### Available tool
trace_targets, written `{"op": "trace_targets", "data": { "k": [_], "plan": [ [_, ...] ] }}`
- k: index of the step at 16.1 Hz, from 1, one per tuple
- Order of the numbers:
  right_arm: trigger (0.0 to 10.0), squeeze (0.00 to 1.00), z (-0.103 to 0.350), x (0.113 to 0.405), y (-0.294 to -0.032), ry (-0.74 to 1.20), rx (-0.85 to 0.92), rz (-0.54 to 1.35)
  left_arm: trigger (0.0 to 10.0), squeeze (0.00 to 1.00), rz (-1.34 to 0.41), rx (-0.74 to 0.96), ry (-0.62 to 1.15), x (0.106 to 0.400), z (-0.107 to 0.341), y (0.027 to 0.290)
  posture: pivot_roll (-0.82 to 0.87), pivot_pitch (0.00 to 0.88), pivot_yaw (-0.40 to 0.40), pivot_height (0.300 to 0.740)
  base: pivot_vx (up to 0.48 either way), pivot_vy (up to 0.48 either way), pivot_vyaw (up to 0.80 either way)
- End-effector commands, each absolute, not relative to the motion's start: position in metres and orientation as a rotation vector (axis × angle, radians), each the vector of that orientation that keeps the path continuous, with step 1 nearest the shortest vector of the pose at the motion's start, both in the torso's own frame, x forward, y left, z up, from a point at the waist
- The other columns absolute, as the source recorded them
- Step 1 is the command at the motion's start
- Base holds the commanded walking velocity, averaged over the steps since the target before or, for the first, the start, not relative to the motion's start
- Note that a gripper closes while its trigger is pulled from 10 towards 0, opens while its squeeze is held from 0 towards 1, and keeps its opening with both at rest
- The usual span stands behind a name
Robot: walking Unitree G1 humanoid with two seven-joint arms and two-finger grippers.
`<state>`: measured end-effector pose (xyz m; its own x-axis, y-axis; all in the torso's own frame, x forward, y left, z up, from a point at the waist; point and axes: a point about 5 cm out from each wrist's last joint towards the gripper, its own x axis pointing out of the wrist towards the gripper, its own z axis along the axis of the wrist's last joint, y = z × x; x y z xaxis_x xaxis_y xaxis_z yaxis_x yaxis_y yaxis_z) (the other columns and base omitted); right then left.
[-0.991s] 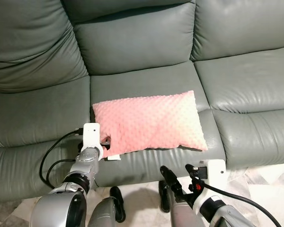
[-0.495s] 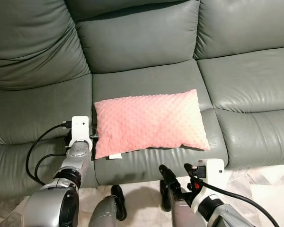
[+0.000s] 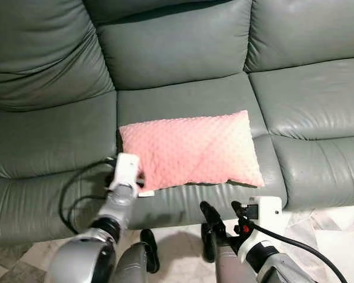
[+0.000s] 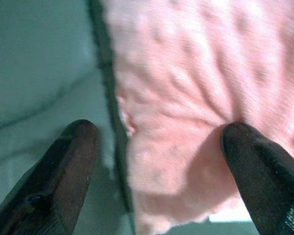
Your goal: Move the pillow to the sofa
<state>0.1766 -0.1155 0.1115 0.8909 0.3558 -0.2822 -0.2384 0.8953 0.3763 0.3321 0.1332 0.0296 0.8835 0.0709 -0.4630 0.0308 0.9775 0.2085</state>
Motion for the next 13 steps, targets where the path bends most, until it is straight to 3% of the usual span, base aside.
{"op": "trace_targets", "data": {
  "k": [1, 5, 11, 13],
  "plan": [
    [10.0, 0.0, 0.109, 0.171, -0.117, 0.372, 0.344, 0.297, 10.0, 0.0, 0.01, 0.241, 0.564, 0.317, 0.012, 0.134, -0.4, 0.463, 0.106, 0.74, 0.0, 0.0, 0.0],
    [10.0, 0.0, 0.108, 0.171, -0.118, 0.37, 0.346, 0.281, 10.0, 0.0, -0.075, 0.227, 0.563, 0.315, 0.011, 0.105, -0.39, 0.472, 0.107, 0.74, 0.0, 0.0, 0.0],
    [10.0, 0.0, 0.107, 0.173, -0.116, 0.362, 0.35, 0.264, 10.0, 0.0, -0.237, 0.205, 0.49, 0.317, 0.029, 0.041, -0.38, 0.476, 0.117, 0.74, 0.0, 0.0, 0.0],
    [10.0, 0.0, 0.106, 0.175, -0.116, 0.36, 0.348, 0.263, 10.0, 0.0, -0.258, 0.23, 0.474, 0.318, 0.032, 0.038, -0.38, 0.47, 0.121, 0.74, 0.0, 0.0, 0.0]
  ]
}}
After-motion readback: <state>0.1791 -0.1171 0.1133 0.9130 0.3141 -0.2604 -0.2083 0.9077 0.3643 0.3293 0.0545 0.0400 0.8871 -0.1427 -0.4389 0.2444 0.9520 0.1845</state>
